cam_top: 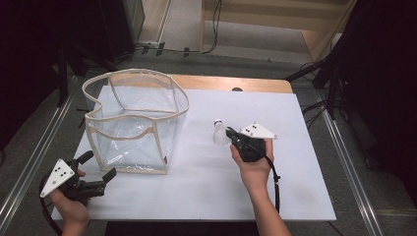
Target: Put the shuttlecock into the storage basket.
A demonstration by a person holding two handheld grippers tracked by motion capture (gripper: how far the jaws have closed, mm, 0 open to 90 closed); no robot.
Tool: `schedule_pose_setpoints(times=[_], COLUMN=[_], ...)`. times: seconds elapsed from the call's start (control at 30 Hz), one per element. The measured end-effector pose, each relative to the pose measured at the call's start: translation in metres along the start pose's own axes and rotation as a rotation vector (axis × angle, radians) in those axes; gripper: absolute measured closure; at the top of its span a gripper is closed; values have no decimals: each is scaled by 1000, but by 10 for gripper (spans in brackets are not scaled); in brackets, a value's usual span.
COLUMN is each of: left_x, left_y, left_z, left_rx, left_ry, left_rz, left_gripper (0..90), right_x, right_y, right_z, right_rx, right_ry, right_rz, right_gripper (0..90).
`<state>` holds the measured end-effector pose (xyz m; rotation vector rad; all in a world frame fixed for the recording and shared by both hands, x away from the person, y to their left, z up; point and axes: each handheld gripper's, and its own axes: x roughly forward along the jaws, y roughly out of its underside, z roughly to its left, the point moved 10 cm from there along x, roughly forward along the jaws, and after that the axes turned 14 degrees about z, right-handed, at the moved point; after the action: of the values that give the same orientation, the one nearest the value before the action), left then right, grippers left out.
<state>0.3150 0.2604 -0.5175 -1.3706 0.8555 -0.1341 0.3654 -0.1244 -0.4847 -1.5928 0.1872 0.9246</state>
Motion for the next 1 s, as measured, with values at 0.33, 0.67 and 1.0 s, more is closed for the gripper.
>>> schedule_pose_setpoints(times=[0.33, 0.67, 1.0], left_x=[0, 0, 0], left_y=[0, 0, 0], left_z=[0, 0, 0], left_rx=[0, 0, 1], left_ry=[1, 2, 2], left_rz=[0, -1, 0], left_gripper=[0, 0, 0], right_x=[-3, -3, -9], right_y=[-14, -24, -44], right_z=[3, 5, 11], right_rx=[-6, -7, -31], right_ry=[-22, -28, -44], right_rz=[-15, -22, -46], right_gripper=[875, 876, 876])
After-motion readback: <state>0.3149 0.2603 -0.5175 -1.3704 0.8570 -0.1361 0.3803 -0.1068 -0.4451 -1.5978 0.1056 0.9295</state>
